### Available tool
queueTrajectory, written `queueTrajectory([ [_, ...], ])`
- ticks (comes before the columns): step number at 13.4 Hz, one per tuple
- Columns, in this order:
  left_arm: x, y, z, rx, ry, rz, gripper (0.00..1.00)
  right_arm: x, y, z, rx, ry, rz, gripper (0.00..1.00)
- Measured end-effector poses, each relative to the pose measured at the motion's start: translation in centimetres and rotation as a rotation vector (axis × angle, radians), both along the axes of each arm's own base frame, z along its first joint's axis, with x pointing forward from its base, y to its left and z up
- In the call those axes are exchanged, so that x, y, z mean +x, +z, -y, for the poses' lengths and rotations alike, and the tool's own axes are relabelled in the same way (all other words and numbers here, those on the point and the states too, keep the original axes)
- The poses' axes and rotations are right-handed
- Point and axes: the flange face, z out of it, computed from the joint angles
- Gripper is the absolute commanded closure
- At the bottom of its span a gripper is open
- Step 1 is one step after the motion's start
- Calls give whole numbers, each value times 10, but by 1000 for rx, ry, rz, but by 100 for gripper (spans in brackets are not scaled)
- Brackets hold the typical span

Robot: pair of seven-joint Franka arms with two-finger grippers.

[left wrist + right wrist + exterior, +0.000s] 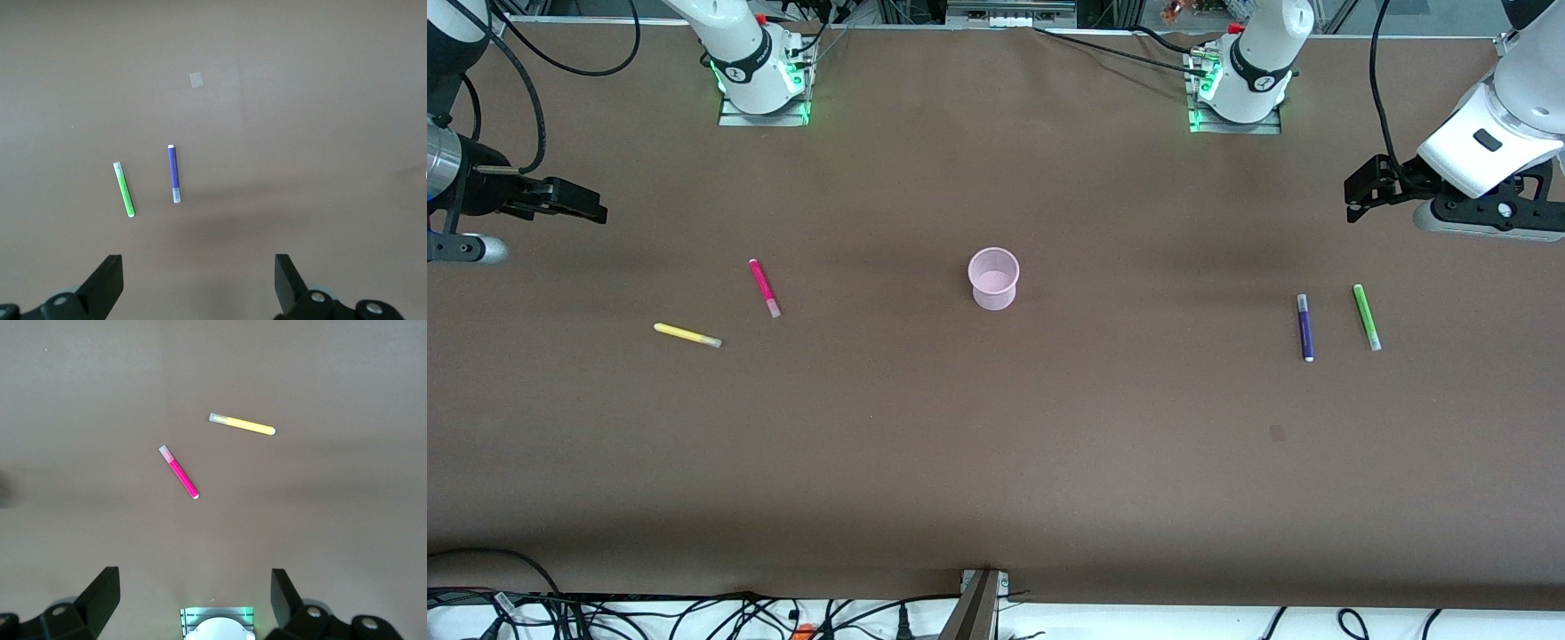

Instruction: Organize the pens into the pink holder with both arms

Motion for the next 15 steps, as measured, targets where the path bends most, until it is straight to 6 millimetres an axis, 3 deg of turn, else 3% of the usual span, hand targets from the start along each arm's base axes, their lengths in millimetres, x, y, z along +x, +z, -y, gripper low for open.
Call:
queueTrajectory([
  [2,0,0,0,0,0,0,0,4,-12,-2,-1,3,-24,0],
  [5,0,0,-1,0,1,-3,0,12,-50,-7,-4,10,-94,1],
  [10,-9,-5,-5,9,12,-79,0,11,-144,-8,-8,10,-163,2],
  [15,9,-26,-14,4,28,-97,0,-21,-232,-20,26,137,-170,4],
])
